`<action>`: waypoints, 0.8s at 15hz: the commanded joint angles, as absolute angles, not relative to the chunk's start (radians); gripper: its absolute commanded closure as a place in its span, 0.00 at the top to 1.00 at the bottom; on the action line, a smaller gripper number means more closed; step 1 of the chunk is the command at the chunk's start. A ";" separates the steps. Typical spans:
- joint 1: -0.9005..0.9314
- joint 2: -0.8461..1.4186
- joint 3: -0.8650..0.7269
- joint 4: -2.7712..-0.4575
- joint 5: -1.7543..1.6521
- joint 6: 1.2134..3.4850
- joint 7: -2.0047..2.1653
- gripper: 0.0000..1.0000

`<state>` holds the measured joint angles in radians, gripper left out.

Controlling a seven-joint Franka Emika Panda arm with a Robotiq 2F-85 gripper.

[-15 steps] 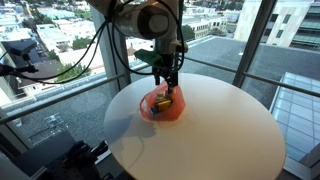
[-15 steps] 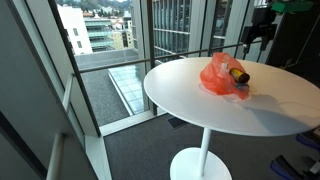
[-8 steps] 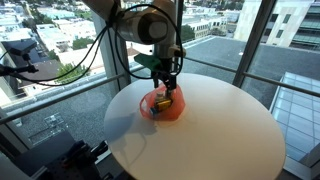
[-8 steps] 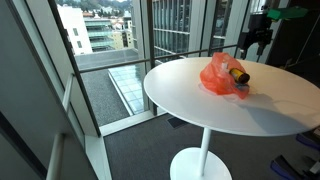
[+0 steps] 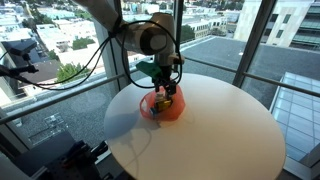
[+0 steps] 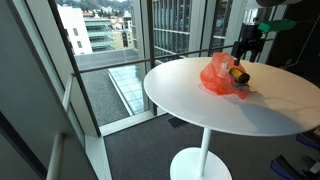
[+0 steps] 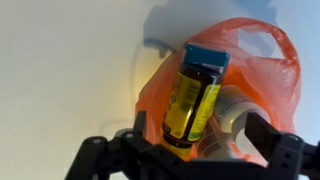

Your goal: Remove the yellow bottle from the plastic bag and place it on the table

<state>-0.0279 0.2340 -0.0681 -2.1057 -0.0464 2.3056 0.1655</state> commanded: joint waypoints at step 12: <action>-0.024 0.312 -0.086 -2.099 -0.040 2.372 0.227 1.00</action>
<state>-0.0296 0.2995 -0.0834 -2.1062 -0.0452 2.3550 0.1978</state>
